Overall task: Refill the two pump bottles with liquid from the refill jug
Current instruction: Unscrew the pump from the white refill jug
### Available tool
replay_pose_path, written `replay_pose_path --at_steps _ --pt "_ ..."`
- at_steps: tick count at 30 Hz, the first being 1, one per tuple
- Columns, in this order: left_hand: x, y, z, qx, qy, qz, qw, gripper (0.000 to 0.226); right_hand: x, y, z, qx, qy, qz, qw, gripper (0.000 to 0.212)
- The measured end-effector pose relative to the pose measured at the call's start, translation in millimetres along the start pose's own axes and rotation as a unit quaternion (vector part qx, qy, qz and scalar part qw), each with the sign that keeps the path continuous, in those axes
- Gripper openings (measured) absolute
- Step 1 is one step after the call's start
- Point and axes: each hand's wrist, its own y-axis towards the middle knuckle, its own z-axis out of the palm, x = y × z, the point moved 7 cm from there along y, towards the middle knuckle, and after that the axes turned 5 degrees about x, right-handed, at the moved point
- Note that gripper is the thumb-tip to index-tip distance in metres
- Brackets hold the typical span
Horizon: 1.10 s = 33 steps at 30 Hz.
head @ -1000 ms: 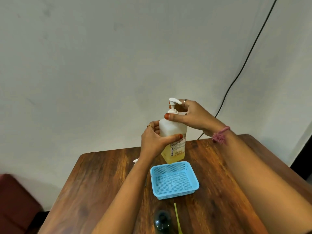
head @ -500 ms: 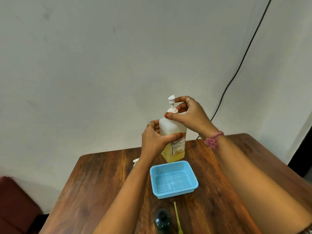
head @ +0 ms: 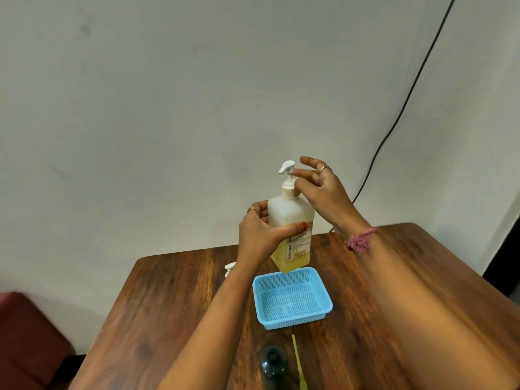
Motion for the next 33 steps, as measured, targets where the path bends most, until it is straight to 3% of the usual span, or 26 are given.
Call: replay_pose_path --at_steps 4,7,9,14,19,24,33 --pt "-1 -2 2 0.006 0.002 0.001 1.000 0.085 4 -3 -2 -0.027 -0.089 -0.018 0.996 0.057" --pt "0 -4 3 0.006 -0.004 -0.004 1.000 0.088 1 -4 -2 -0.014 -0.030 0.001 0.999 0.047" --pt "2 -4 3 0.002 -0.008 -0.010 1.000 0.089 -2 -4 1 0.022 -0.001 0.018 1.000 0.052" --pt "2 -7 5 0.008 0.005 -0.009 1.000 0.096 -1 -6 -1 -0.007 -0.071 0.005 0.997 0.068" --pt "4 -7 4 0.000 0.008 -0.012 1.000 0.085 -3 -8 -3 0.002 0.020 0.030 0.999 0.054" --pt "4 -6 3 -0.005 0.007 -0.009 1.000 0.078 0 -8 7 0.012 -0.061 0.022 0.998 0.077" --pt "8 -5 1 -0.002 0.019 -0.015 1.000 0.083 17 0 -18 -0.079 0.034 -0.010 0.996 0.055"
